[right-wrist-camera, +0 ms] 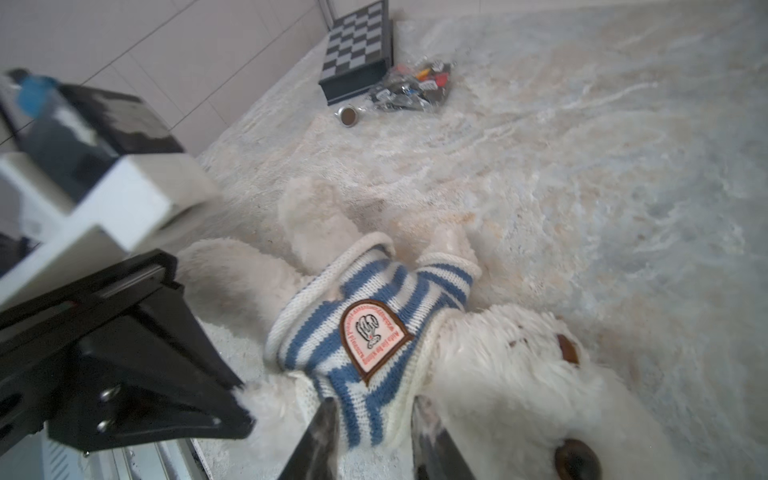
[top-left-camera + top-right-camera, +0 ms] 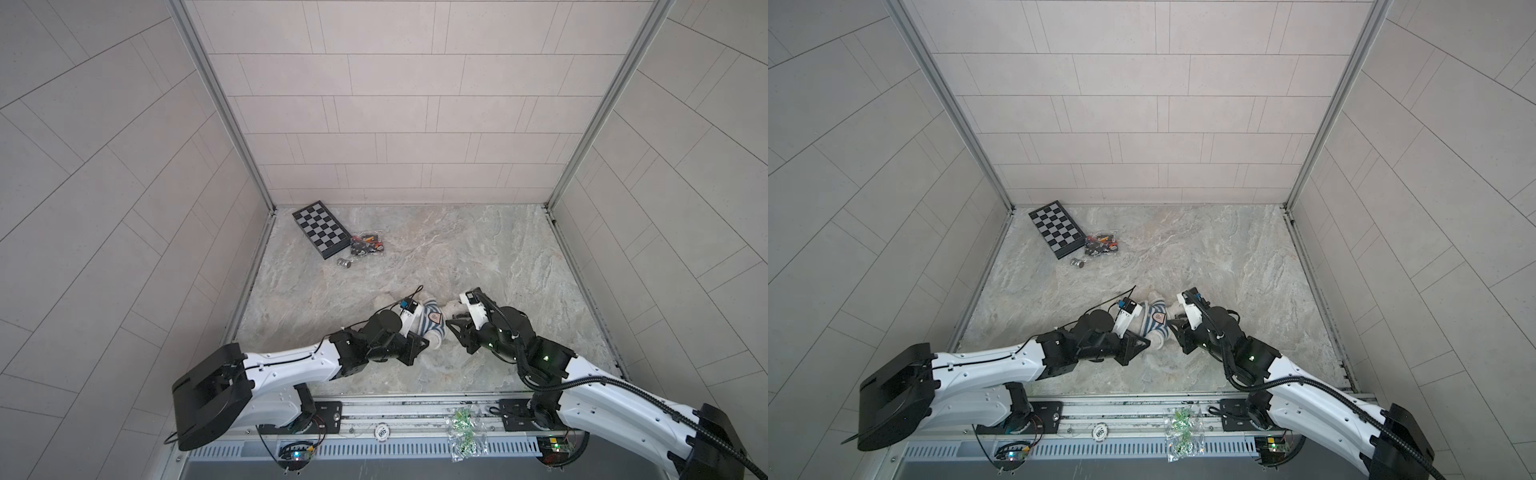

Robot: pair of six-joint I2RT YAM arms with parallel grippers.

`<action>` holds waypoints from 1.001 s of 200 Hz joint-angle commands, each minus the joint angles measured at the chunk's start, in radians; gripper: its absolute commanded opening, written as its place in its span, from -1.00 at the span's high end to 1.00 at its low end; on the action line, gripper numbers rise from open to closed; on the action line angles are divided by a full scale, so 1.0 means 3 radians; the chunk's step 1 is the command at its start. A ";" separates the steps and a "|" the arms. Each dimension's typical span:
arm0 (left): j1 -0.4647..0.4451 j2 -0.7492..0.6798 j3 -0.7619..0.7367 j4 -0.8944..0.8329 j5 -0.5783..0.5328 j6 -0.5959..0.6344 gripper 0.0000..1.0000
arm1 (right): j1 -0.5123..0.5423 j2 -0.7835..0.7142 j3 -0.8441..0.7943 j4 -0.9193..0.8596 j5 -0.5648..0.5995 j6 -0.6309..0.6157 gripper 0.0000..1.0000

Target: Dress the teddy bear

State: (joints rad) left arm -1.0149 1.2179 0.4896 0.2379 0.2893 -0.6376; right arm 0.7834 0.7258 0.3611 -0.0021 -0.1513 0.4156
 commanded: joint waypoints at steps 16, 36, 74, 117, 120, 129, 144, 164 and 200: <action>0.0164 -0.0109 0.0154 -0.0025 0.0147 0.0010 1.00 | 0.0096 -0.0280 -0.0211 -0.0134 0.0002 0.0052 0.28; 0.0208 -0.0147 0.0202 -0.0034 0.0239 0.0007 1.00 | 0.0129 -0.0313 -0.0346 0.0013 -0.0044 0.0151 0.28; 0.0243 -0.0189 0.0257 0.0001 0.0340 -0.0065 1.00 | 0.0159 -0.0041 -0.0407 0.0287 -0.0094 0.0203 0.27; 0.0244 -0.0262 0.0304 0.0041 0.0406 -0.0147 1.00 | 0.0160 0.0353 -0.0403 0.0714 -0.0099 0.0227 0.21; 0.0244 -0.0265 0.0306 0.0041 0.0408 -0.0148 1.00 | 0.0160 0.0372 -0.0390 0.0720 -0.0095 0.0221 0.21; 0.0244 -0.0276 0.0307 0.0056 0.0424 -0.0155 1.00 | 0.0160 0.0418 -0.0367 0.0733 -0.0057 0.0210 0.21; 0.0244 -0.0278 0.0309 0.0082 0.0455 -0.0171 1.00 | 0.0156 0.0492 -0.0355 0.0797 -0.0013 0.0198 0.27; 0.0238 -0.0266 0.0312 0.0103 0.0478 -0.0176 1.00 | 0.0155 0.0596 -0.0320 0.0867 -0.0012 0.0179 0.35; 0.0238 -0.0240 0.0302 0.0126 0.0489 -0.0175 1.00 | 0.0155 0.0770 -0.0307 0.1055 -0.0054 0.0182 0.42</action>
State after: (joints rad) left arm -0.9447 1.1549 0.5388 0.2276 0.4149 -0.6891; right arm 0.8249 0.9356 0.2417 0.2478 -0.1726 0.4709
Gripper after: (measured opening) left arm 0.060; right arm 0.295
